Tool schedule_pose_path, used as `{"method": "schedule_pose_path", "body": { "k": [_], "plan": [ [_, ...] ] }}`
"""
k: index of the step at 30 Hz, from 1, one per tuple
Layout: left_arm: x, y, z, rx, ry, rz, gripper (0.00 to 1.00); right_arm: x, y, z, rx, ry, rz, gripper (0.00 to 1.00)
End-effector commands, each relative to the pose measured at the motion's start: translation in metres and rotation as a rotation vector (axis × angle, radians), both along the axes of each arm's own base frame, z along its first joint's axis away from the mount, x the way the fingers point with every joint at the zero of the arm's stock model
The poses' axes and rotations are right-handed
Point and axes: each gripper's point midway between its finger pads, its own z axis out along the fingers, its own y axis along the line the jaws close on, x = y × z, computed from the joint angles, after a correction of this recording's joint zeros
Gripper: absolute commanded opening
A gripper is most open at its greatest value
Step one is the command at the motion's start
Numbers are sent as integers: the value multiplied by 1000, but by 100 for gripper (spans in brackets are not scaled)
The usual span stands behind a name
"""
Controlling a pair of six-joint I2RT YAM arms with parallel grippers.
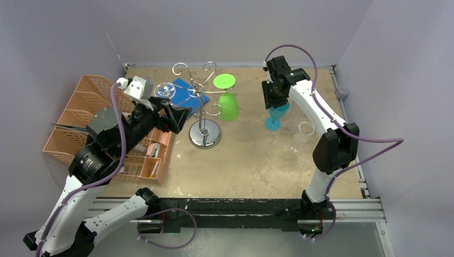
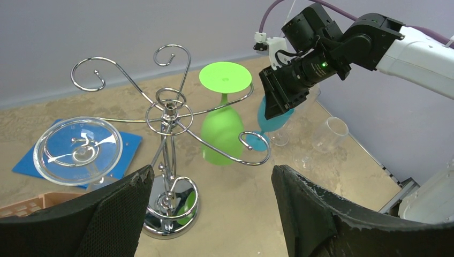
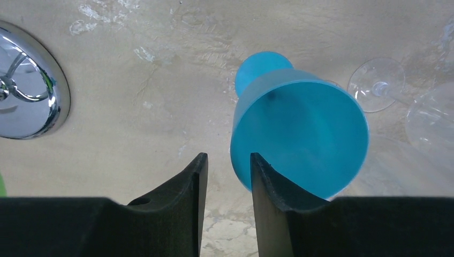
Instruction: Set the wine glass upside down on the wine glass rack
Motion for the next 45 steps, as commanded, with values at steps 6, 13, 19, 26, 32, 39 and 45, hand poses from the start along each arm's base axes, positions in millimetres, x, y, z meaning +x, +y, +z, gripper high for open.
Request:
{"method": "schedule_pose_path", "body": {
  "k": [6, 13, 19, 26, 32, 39, 45],
  "plan": [
    [0, -5, 4, -27, -6, -17, 80, 13, -3, 12, -52, -64, 78, 27],
    [2, -5, 2, -19, 2, -12, 80, 15, -2, 4, -74, -59, 93, 27],
    [0, -5, 3, -34, 3, -12, 82, 16, 3, 2, -76, -78, 123, 15],
    [-1, -14, 7, -51, 7, -51, 82, 10, 9, -2, -54, -62, 153, 2],
    [1, -17, 8, -67, 15, -54, 82, 12, 9, -10, -63, -51, 153, 18],
    [-2, -16, 12, -92, 15, -57, 82, 12, 11, 4, -42, -101, 155, 0],
    [-5, -17, 23, -150, 22, -61, 82, -10, 27, 65, 129, -261, 170, 0]
  ]
}}
